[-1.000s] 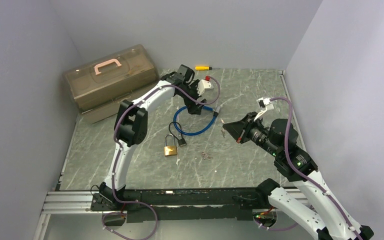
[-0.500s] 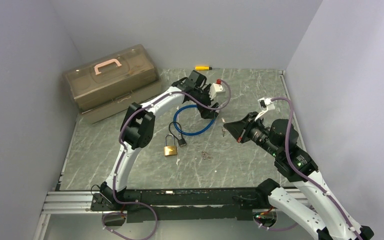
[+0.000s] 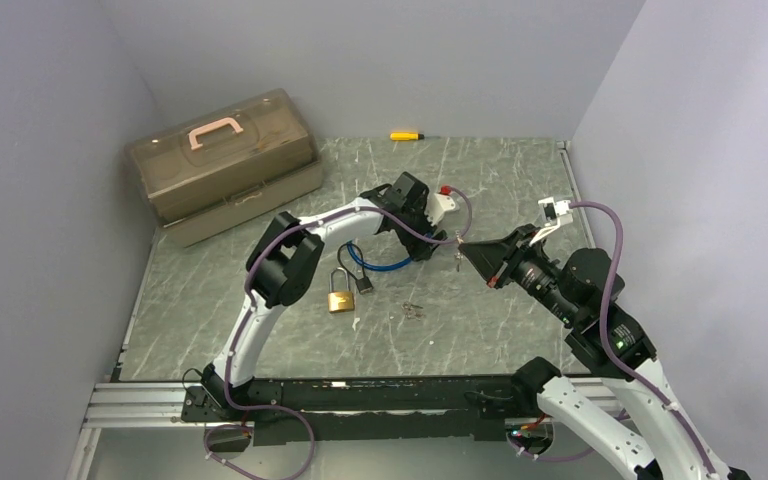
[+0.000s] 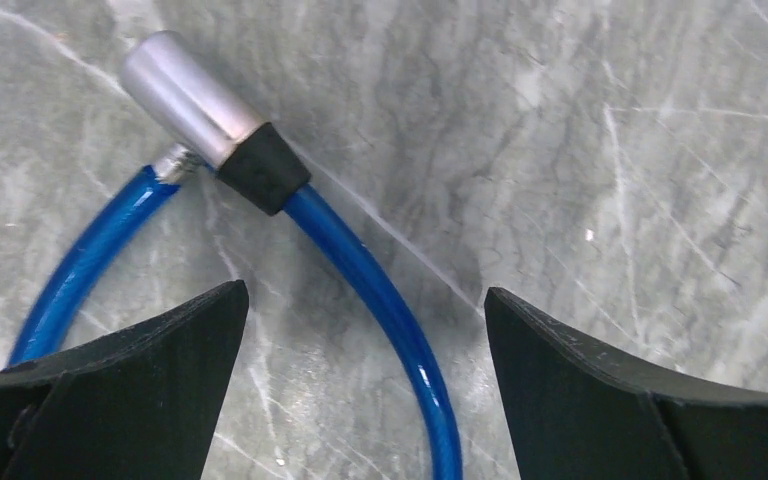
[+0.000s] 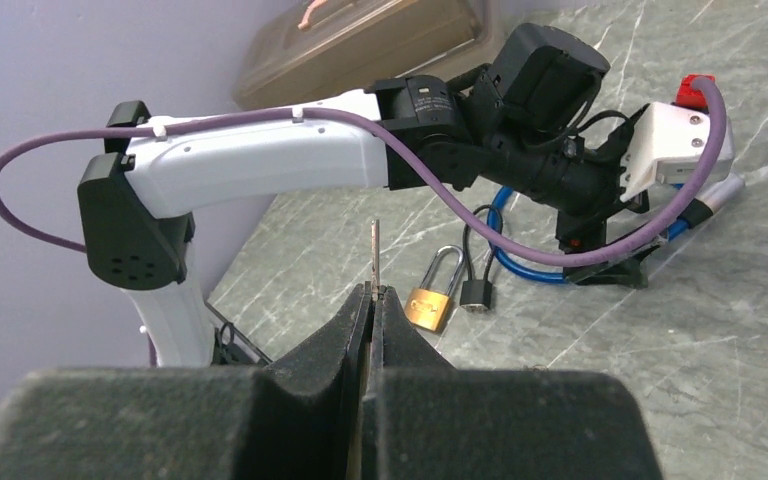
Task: Unlock with the key
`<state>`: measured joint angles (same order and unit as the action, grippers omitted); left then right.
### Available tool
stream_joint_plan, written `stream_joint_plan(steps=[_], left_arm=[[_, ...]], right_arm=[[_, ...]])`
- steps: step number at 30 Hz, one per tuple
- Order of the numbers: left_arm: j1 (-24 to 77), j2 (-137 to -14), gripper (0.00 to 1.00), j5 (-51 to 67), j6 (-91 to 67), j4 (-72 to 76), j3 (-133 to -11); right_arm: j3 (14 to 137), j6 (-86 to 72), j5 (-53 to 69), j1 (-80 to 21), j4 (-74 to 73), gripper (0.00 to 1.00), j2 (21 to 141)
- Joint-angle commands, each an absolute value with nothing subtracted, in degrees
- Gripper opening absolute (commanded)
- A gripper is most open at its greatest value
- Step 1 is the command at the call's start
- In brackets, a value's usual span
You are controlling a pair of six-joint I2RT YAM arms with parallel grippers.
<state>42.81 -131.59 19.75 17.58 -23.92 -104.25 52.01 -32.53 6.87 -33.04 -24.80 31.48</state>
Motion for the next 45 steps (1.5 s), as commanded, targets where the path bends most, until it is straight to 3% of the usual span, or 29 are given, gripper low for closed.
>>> stream_joint_plan(steps=[1, 11, 24, 26, 30, 32, 39, 45], left_arm=[[43.87, -130.7, 0.94, 12.2, 15.41, -20.04, -106.53], [45.19, -131.53, 0.72, 5.93, 15.91, -21.35, -105.73], [46.76, -132.27, 0.65, 7.15, 9.97, -24.15, -104.65], [46.37, -131.64, 0.53, 7.48, 9.15, -23.14, -103.69], [45.88, -132.61, 0.15, 10.02, 8.26, -25.36, -106.13], [45.87, -133.3, 0.01, 10.28, 8.68, -26.57, -107.18], [46.17, -129.01, 0.0, 10.52, 17.06, -30.62, -109.67], [46.05, -114.79, 0.0, 10.93, 30.04, -35.47, -106.54]], right_arm=[[54.49, -31.9, 7.11, -33.02, -24.07, 0.0, 30.99], [56.77, -30.8, 6.51, -32.95, -25.72, 0.0, 30.89], [59.67, -29.47, 6.41, -33.03, -26.6, 0.0, 31.08], [59.76, -29.44, 6.35, -32.98, -26.76, 0.0, 31.1], [59.94, -29.15, 6.01, -32.96, -26.9, 0.0, 31.07], [60.03, -28.77, 5.82, -32.96, -26.98, 0.0, 31.09], [61.26, -27.21, 4.54, -32.93, -27.61, 0.0, 31.73], [64.97, -24.03, 3.09, -33.02, -28.86, 0.0, 32.65]])
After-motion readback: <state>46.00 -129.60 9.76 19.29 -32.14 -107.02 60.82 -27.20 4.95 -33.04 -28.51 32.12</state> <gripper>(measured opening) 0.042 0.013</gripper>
